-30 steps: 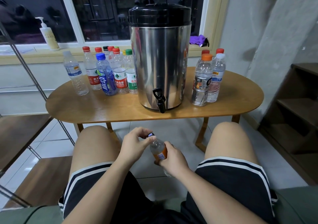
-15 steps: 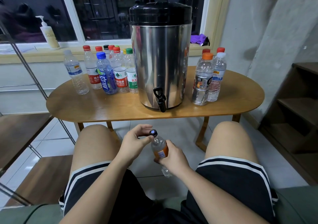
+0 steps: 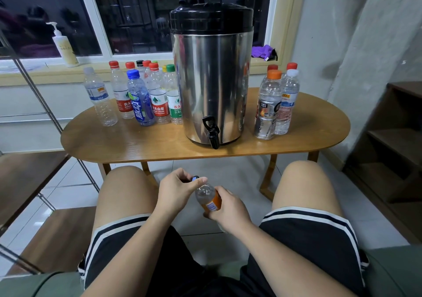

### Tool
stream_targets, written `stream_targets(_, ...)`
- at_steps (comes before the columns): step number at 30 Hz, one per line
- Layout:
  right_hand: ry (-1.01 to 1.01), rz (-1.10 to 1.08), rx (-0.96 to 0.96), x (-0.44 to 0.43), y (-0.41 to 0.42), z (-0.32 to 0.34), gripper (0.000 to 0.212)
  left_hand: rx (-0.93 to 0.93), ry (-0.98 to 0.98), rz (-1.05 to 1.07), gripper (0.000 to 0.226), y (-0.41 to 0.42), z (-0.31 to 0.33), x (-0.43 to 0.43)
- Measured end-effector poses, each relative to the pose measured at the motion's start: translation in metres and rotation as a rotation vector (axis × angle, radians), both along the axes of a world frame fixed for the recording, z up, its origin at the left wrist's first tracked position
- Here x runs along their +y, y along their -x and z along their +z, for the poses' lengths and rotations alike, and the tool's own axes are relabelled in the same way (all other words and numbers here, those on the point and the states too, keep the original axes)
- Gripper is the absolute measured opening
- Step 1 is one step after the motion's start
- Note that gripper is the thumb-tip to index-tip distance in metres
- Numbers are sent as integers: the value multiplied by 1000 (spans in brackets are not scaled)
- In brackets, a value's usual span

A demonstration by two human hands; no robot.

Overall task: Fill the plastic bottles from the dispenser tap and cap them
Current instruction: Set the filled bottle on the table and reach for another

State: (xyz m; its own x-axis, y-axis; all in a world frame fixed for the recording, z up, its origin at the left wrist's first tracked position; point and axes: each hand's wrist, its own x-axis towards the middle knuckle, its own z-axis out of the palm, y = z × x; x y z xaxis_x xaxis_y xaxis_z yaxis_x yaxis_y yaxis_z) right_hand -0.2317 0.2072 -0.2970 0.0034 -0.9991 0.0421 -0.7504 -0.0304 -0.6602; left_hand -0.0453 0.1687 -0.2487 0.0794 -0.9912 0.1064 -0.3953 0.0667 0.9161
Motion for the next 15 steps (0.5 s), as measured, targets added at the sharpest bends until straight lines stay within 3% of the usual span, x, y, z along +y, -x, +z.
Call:
stream_targets(7,22,-13,-1,-1,4,0,66,100,-29,-112,22,-2,7,2)
stream_targets(15,57,-7,10,-3,5,6,61,128,11,-147,21,-3,11,3)
